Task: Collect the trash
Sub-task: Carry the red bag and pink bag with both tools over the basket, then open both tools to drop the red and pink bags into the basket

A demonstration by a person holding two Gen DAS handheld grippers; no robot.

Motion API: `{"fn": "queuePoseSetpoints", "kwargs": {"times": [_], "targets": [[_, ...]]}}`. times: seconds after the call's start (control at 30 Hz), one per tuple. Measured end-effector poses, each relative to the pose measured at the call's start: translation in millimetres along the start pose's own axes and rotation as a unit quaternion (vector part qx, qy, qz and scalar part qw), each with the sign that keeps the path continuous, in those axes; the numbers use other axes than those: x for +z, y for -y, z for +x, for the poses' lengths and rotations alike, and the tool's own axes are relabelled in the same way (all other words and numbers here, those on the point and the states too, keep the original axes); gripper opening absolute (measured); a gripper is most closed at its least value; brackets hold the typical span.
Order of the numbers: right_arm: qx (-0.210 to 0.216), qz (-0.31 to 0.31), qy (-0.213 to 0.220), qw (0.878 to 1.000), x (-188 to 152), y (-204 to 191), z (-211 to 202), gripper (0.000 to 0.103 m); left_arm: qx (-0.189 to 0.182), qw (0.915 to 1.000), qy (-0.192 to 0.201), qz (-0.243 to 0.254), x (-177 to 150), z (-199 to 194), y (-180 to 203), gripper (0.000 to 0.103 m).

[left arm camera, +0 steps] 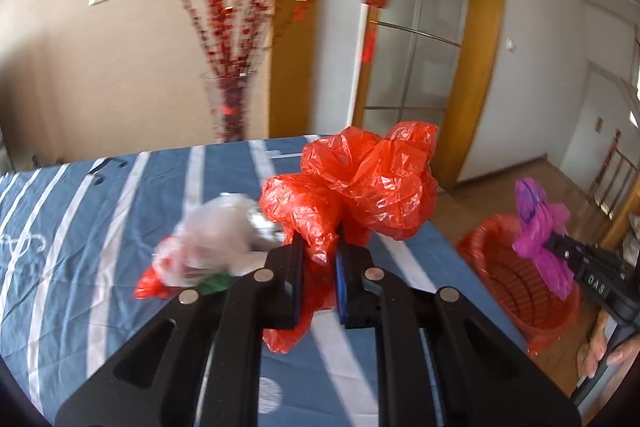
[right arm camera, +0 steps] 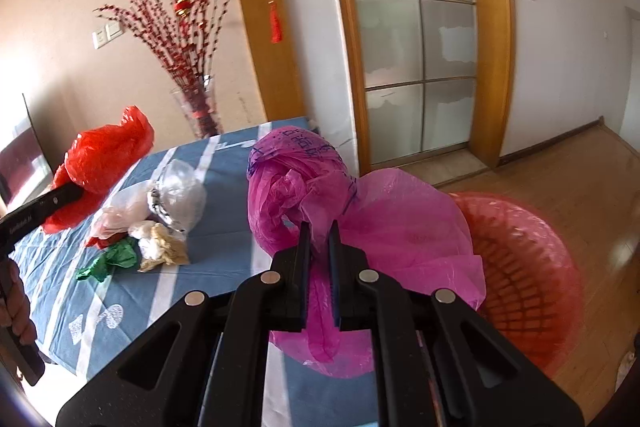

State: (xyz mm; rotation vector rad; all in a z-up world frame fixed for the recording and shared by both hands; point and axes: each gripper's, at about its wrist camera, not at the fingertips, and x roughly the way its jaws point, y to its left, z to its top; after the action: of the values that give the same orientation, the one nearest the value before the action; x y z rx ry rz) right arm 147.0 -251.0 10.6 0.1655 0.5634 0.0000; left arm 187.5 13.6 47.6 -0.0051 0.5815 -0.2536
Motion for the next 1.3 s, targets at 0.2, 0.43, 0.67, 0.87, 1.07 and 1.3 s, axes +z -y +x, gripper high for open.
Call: {"fn": "queuePoseSetpoints", "kwargs": {"times": [0.2,0.43,0.67,0.87,1.07,1.3], "targets": [[-0.025,0.022,0.018,0.999,-0.5,33.7,-20.3,0.009,-0.046,0.9988,-0.012,0.011,-5.5,8.9,46.0,0.014],[-0.051,0.054,0.035,0.997,-1.6,70.6,-39.2,0.009,-0.097,0.9947,-0.027,0.017,-12.0,19.9,101.2,0.014],[-0.070,0.087,0.046,0.993,-6.2,104.3,-53.8,0.009,-0.141,0.9886,-0.046,0.027,-20.0,32.6,152.8,0.014],[-0.074,0.107,0.052,0.990,-6.5,123.7,-60.5,0.009,-0.165,0.9838,-0.061,0.034,-28.9,42.9,182.4,0.014],[-0.073,0.120,0.057,0.988,-3.9,135.9,-62.4,0.009,-0.176,0.9807,-0.076,0.037,-32.5,57.4,203.0,0.014],[-0.073,0.136,0.060,0.986,-1.7,146.6,-58.3,0.009,-0.188,0.9778,-0.086,0.037,-37.5,68.3,217.5,0.014]]}}
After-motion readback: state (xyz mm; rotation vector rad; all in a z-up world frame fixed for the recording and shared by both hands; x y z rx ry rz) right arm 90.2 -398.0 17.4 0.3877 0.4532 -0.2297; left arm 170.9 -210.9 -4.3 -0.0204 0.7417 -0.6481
